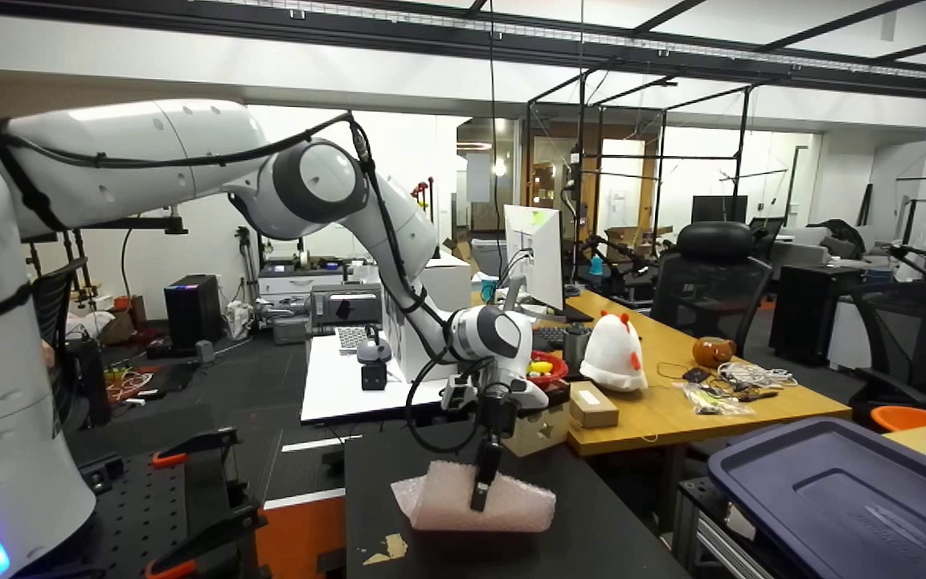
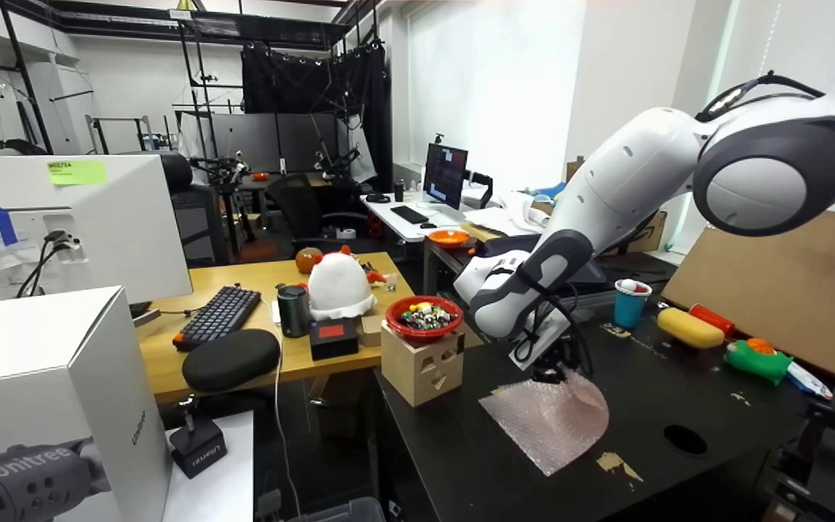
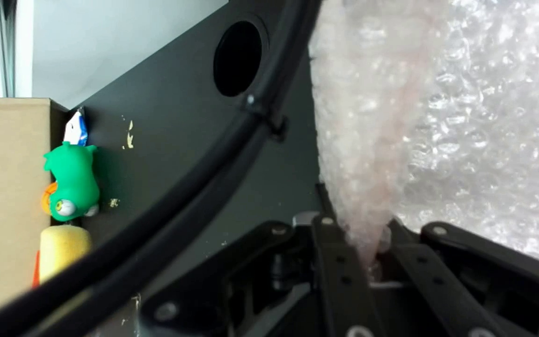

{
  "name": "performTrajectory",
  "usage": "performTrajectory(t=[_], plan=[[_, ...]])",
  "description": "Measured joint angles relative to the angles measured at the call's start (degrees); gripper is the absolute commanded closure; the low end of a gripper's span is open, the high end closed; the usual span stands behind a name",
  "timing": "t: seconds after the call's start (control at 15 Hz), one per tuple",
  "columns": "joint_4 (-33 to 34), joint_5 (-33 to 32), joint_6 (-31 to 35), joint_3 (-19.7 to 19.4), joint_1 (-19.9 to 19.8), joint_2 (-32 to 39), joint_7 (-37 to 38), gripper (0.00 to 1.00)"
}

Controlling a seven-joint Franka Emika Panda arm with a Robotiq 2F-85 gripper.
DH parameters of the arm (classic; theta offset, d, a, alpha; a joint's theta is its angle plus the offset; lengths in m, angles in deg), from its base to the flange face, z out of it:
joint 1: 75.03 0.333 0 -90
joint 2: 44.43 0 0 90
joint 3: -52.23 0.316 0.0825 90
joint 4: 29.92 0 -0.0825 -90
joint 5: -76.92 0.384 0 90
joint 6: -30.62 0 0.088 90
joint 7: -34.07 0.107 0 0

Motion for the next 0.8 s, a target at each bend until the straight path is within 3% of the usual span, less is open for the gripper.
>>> performTrajectory(t=[0.4, 0.8], plan=[[2.88, 1.98, 3.12, 0.47, -2.17, 1.55, -0.59, 0.98], [-8.98, 6.6, 16.42, 0.3, -10.21, -4.63, -2.66, 0.98]])
